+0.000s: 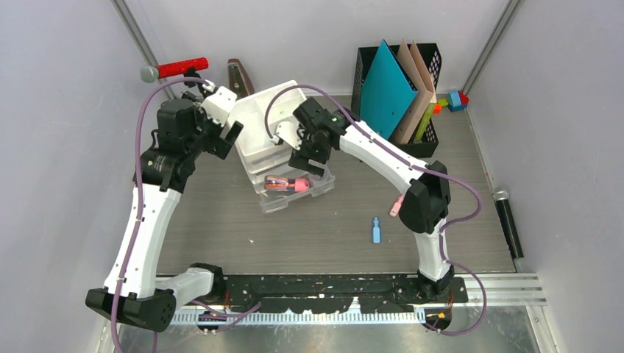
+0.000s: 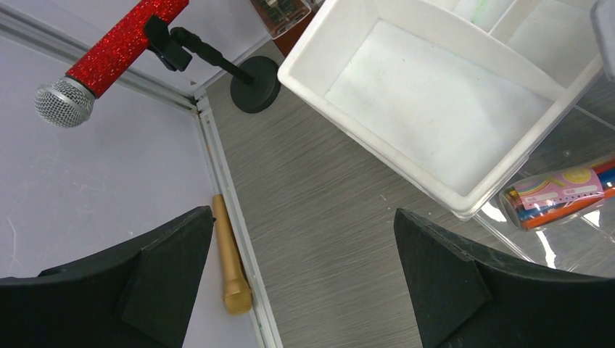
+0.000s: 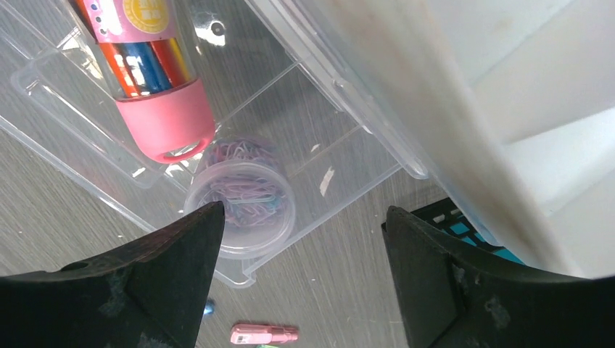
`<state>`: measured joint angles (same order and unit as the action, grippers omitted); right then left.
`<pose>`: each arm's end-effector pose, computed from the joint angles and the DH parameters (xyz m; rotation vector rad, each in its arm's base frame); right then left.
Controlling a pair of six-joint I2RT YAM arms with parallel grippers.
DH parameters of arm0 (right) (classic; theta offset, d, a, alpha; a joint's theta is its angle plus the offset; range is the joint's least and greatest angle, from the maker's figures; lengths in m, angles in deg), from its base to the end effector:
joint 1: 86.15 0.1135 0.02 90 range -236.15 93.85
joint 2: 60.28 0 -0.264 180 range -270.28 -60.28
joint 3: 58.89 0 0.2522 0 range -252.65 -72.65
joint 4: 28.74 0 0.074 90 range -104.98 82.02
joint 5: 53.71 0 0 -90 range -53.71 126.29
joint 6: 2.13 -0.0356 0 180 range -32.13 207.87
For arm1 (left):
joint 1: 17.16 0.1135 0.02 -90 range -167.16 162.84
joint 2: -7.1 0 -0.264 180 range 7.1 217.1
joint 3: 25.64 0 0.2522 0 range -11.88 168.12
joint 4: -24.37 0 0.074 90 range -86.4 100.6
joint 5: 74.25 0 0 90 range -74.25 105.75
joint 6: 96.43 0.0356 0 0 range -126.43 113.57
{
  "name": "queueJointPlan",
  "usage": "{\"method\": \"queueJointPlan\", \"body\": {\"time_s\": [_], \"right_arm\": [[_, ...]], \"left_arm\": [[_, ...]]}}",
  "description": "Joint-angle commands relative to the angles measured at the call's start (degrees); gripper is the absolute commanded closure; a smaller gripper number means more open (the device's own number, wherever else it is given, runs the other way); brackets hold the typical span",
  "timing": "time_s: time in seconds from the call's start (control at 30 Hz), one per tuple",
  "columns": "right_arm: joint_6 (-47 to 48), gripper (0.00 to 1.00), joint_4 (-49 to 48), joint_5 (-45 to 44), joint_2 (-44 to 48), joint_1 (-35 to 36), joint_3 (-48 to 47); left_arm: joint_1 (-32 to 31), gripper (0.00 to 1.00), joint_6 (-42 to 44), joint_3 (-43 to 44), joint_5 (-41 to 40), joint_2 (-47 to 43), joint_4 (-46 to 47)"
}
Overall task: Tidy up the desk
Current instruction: Place the stationery in the drawer, then pick up the stationery from the drawer.
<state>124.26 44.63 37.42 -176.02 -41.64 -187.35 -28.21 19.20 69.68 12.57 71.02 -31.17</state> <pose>0.3093 0.3050 0.3113 -1.7121 1.9977 0.0747 0.2155 -0.0401 0.4372 0.5945 1.9076 0.2192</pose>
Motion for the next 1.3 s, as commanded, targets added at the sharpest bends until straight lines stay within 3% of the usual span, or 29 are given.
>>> {"method": "queueJointPlan", "body": {"time_s": [0.0,0.4,1.27], "right_arm": [[-2.0,0.12,-1.7,2.6,1.8,-0.2,1.3],[-7.5,0.12,-3.3,6.9,3.2,-0.6,1.2],[-6.2,0.17,1.3,9.5,0.6,-0.5,3.2]], "left_arm": [[0.4,0.00,-1.1,-0.3,1.6,-0.6,3.2],[0.4,0.00,-0.7,-1.0,1.8,-0.8,3.5],[0.4,0.00,-0.4,-1.6,2.3,-0.6,3.1]]}}
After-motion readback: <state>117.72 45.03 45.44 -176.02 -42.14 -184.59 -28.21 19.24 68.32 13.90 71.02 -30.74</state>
